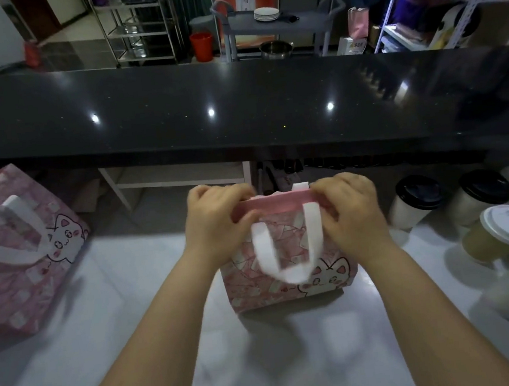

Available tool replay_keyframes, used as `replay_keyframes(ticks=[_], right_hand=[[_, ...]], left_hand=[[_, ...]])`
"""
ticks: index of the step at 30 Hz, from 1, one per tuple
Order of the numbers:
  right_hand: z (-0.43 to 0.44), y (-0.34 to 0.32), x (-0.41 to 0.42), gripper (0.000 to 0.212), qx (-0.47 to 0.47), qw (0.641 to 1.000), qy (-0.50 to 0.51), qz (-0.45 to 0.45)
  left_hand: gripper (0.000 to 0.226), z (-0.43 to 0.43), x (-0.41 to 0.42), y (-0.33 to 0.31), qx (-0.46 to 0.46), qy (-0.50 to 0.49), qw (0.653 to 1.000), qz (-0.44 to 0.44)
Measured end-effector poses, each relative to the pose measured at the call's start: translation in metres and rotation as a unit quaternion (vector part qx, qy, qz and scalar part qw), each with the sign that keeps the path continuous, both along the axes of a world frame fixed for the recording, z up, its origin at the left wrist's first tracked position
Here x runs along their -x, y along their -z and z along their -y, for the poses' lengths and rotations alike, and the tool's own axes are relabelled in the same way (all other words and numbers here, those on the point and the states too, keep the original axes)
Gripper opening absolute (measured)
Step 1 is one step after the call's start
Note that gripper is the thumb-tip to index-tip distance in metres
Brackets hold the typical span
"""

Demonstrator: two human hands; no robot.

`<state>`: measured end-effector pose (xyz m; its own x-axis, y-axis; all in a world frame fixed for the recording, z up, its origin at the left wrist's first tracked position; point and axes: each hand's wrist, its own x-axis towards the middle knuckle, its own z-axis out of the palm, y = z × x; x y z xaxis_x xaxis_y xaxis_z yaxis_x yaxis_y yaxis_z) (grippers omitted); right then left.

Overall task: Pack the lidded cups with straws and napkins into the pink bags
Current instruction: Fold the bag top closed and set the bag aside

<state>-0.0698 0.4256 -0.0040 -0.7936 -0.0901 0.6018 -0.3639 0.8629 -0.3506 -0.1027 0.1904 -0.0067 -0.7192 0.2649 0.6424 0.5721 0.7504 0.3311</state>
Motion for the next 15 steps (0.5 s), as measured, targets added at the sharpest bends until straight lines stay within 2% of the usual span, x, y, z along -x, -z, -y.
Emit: replay_keyframes(ticks=[2,4,7,9,11,13,15], right_hand=[[0.016,-0.011,0.001,0.049,-0.003,0.992,-0.039,0.119],[0.018,-0.018,0.002,0.071,0.057,0.965,-0.067,0.248],[-0.005,-0.025,0.003,0.08,0.097,0.931,-0.093,0.339],[-0.022,-0.032,0.002,0.075,0.157,0.911,-0.113,0.365],[-0.027,-0.038,0.001,0.061,0.23,0.896,-0.138,0.353],[-0.018,-0.039,0.002,0.039,0.175,0.926,-0.122,0.312],[-0.003,-0.03,0.007,0.033,0.036,0.961,-0.086,0.26]], left_hand=[[0.025,-0.022,-0.003,-0.007,0.032,0.005,0.999,0.012],[0.016,-0.035,-0.004,-0.011,0.06,0.005,0.998,0.019],[0.015,-0.035,-0.005,-0.012,0.062,-0.008,0.997,0.042],[0.019,-0.03,-0.005,-0.012,0.069,-0.011,0.996,0.058],[0.024,-0.027,-0.004,-0.017,0.081,0.005,0.993,0.09],[0.027,-0.027,0.0,-0.022,0.101,0.028,0.986,0.128],[0.025,-0.032,0.002,-0.025,0.113,0.036,0.982,0.146]])
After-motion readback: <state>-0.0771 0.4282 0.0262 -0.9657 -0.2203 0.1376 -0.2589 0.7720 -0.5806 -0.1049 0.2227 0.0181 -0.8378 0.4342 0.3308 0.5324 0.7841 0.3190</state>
